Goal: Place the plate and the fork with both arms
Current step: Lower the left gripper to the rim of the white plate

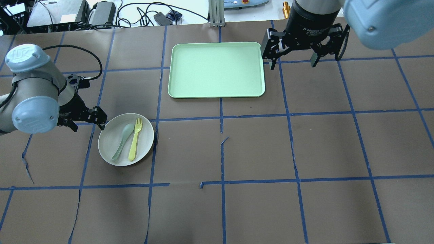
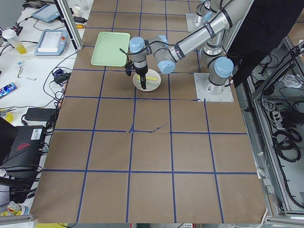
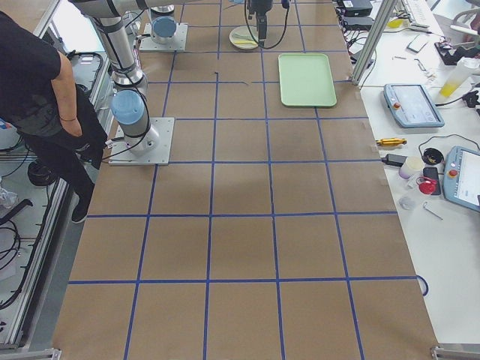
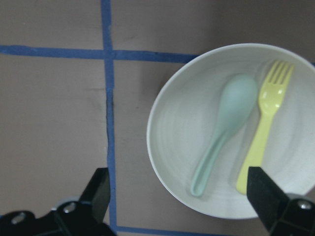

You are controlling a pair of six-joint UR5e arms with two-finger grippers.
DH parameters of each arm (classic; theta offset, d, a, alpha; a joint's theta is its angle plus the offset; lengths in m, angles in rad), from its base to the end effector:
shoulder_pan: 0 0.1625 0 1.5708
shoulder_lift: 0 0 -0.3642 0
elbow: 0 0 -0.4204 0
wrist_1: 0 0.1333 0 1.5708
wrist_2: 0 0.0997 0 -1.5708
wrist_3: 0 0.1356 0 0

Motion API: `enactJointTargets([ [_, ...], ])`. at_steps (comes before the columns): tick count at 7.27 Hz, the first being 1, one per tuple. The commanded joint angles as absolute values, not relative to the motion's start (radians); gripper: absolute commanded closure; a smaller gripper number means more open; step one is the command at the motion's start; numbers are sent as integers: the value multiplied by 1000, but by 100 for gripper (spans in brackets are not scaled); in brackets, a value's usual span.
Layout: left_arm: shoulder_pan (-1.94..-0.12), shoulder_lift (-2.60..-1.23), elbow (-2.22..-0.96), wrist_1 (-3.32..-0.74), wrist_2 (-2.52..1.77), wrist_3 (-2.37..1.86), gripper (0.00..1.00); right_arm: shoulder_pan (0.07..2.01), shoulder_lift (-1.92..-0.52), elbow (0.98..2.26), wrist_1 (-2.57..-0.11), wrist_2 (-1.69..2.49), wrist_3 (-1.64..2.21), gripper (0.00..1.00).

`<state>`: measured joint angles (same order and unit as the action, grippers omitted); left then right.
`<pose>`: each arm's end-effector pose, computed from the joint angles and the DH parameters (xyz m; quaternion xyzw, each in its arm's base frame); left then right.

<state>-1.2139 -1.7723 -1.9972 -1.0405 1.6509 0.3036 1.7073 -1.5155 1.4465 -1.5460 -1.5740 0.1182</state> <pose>0.0597 -0.5105 0.1281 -0.0246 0.9977 0.0591 0.0220 0.2058 -0.5220 0.4241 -0.0091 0.9997 -0.0221 0.0012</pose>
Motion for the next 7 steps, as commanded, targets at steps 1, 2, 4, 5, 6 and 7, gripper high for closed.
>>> enactJointTargets([
  [1,-1152,-1825,-2054,-965,1532,402,14,1707,-1514,1447,-1546,-1574,118,0],
  [2,-1138,-1830,-2063,-959,1532,414,19,1707,-1516,1447,-1546,-1574,118,0],
  [4,-1138,-1839,-2068,-957,1532,414,35,1707,-1516,1447,-1546,-1574,118,0],
  [5,-1138,-1845,-2068,-957,1532,414,47,1707,-1516,1447,-1546,-1574,118,0],
  [6,-1138,-1845,-2068,-957,1532,414,58,1707,-1516,1447,-1546,-1574,118,0],
  [7,-1138,-1845,-2066,-959,1532,411,83,1707,-1516,1447,-1546,-1574,118,0],
])
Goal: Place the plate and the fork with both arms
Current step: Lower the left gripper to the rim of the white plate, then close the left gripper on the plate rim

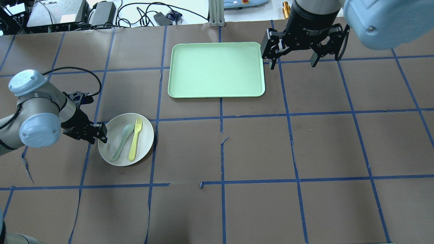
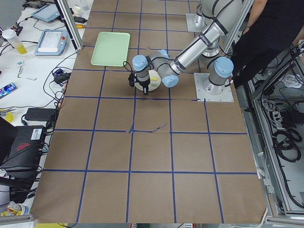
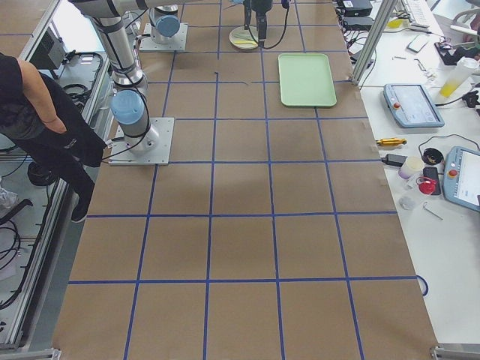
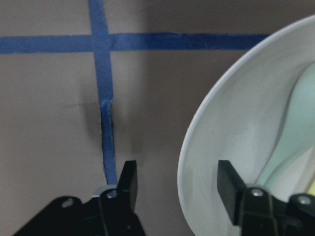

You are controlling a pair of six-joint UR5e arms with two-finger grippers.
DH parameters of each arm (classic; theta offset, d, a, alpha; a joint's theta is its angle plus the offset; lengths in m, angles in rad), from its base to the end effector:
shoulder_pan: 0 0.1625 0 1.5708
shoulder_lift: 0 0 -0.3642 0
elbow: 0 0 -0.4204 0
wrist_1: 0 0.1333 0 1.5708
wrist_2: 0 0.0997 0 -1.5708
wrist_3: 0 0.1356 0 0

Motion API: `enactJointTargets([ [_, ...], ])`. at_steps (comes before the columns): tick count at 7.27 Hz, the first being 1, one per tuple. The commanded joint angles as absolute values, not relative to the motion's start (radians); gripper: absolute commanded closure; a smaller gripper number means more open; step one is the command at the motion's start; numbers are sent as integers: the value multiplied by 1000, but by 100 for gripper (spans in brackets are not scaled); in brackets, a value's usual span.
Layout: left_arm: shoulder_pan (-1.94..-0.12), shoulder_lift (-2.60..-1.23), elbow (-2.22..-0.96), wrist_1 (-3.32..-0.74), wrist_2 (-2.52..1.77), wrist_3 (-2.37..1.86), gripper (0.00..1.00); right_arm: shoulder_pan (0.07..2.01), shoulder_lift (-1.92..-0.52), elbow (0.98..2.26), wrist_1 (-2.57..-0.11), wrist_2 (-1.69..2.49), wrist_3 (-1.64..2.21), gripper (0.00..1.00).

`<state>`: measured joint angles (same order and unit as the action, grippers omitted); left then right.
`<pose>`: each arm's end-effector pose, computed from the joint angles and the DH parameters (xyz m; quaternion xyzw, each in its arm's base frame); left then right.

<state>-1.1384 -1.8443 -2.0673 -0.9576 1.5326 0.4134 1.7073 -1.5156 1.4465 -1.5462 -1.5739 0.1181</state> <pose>0.0744 -0.4916 0.0711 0.0110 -0.9967 -0.0636 0.0495 0.2058 -0.5220 0.4241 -0.0092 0.9997 -0.0223 0.0013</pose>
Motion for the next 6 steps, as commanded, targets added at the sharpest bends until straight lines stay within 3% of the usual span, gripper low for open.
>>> enactJointTargets([
  [1,-1137,-1845,-2068,-960,1528,410,98,1707,-1516,1447,-1546,-1574,118,0],
  [6,-1097,-1844,-2048,-1026,1438,426,100,1707,-1516,1447,-1546,-1574,120,0],
])
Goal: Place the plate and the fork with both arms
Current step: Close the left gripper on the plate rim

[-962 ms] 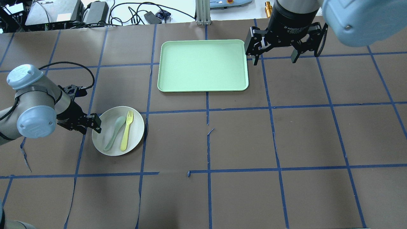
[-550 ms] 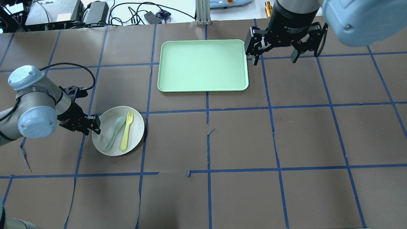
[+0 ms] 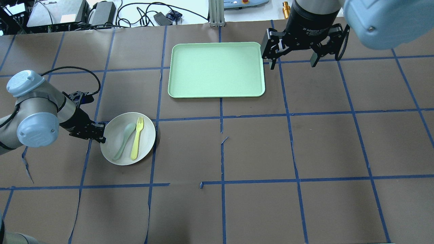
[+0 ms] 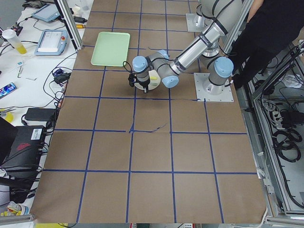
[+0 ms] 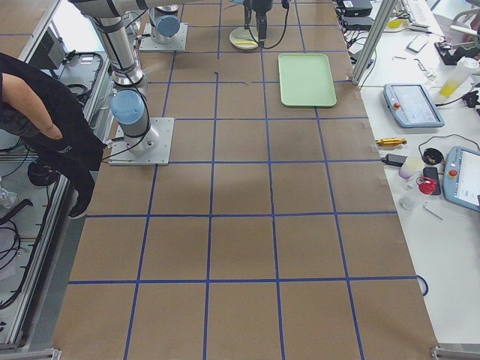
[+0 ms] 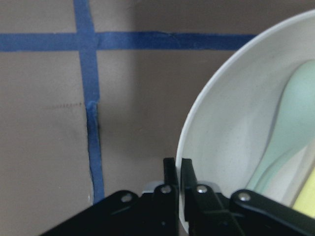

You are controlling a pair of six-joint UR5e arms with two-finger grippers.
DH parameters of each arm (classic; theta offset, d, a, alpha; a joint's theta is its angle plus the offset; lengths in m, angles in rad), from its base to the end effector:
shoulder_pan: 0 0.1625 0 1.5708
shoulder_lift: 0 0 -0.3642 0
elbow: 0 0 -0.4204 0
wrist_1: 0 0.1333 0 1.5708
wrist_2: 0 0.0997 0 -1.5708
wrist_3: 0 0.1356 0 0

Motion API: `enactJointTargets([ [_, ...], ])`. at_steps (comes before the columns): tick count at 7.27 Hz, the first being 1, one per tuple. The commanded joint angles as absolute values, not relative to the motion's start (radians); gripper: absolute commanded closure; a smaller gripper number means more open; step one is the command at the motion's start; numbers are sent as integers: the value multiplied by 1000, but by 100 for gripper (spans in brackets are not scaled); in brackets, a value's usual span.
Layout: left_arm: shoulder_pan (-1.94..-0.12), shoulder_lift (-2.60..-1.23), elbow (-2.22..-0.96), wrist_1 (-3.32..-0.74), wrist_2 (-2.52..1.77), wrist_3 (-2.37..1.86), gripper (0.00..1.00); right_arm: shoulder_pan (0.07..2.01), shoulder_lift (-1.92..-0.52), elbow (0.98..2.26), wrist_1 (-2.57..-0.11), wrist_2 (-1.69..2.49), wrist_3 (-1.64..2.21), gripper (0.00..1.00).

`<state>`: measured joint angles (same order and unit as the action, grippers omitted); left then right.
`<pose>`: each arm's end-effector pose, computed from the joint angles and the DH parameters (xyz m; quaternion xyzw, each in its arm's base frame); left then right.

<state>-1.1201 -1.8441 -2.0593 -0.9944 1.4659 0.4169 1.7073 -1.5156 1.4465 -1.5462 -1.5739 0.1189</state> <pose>0.0744 -0.4924 0.0721 0.0217 -0.9941 -0.0619 0.0862 0.2058 -0.5220 0.4241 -0.0088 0.9997 -0.0223 0.0013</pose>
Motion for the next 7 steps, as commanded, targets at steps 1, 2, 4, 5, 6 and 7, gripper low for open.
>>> enactJointTargets([
  [1,-1077,-1844,-2028,-1055,1404,429,100,1707,-1516,1447,-1546,-1574,120,0],
  [2,-1075,-1841,-2010,-1090,1355,428,100,1707,-1516,1447,-1546,-1572,120,0],
  [4,-1078,-1838,-1999,-1091,1336,428,100,1707,-1516,1447,-1546,-1572,120,0],
  [5,-1081,-1839,-1971,-1101,1286,426,100,1707,-1516,1447,-1546,-1572,120,0],
  [6,-1088,-1844,-1936,-1133,1254,423,100,1707,-1516,1447,-1546,-1572,120,0],
  [7,-1104,-1851,-1895,-1162,1255,422,100,1707,-1516,1447,-1546,-1572,120,0],
])
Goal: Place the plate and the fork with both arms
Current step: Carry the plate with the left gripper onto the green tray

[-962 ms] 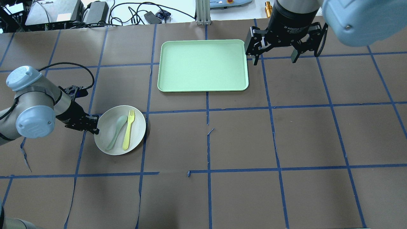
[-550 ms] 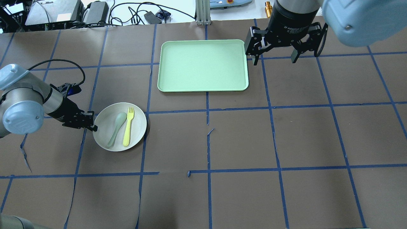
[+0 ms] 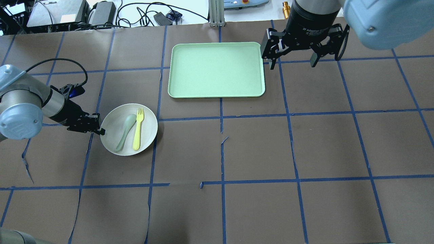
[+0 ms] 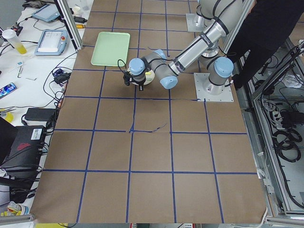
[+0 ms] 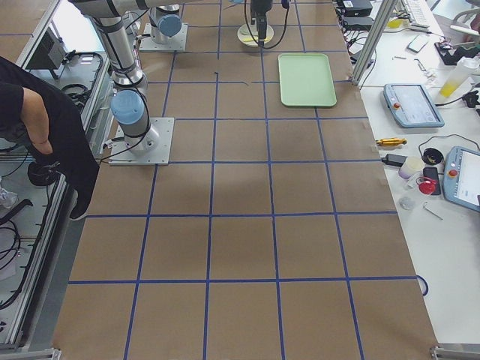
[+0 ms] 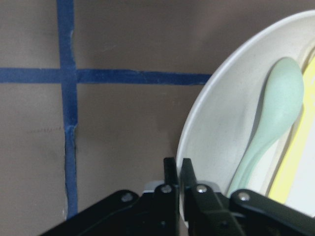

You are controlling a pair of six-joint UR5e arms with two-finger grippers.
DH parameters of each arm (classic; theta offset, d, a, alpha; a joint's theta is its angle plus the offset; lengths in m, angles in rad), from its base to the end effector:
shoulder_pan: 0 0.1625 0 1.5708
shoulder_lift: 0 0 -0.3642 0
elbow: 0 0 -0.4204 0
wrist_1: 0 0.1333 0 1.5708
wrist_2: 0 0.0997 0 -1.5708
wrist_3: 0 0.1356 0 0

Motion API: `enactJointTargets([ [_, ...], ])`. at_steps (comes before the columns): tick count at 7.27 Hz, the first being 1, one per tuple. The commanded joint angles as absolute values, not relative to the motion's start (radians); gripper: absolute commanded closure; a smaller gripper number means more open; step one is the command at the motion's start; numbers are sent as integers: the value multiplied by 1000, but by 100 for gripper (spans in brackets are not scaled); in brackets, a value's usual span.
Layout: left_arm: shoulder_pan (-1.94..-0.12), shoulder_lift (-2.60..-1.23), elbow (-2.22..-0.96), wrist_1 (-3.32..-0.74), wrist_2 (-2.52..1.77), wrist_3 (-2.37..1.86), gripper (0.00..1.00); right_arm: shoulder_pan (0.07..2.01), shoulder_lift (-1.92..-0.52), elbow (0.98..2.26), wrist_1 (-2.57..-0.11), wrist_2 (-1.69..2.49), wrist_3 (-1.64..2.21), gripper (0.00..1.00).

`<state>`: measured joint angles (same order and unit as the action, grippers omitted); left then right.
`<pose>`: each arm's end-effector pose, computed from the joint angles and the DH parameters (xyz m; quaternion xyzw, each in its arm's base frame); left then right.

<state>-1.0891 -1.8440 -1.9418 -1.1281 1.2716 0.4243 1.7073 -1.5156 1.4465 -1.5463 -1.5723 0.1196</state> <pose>0.0809 -0.5288 0.1138 0.0432 -0.9830 -0.0245 0.1769 0.2060 -0.5220 0.4242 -0.0084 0.9997 -0.0222 0.0021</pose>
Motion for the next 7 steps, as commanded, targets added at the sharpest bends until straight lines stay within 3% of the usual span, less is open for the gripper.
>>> enactJointTargets([
  [1,-1114,-1873,-1814,-1246,1258,428,100,1707,-1516,1447,-1546,-1574,118,0],
  [3,-1175,-1894,-1705,-1348,1258,414,100,1707,-1516,1448,-1546,-1571,120,0],
  [5,-1236,-1954,-1662,-1277,1250,333,100,1707,-1516,1447,-1546,-1571,121,0],
  [7,-1340,-2053,-1519,-1276,1249,193,100,1707,-1516,1447,-1546,-1571,121,0],
])
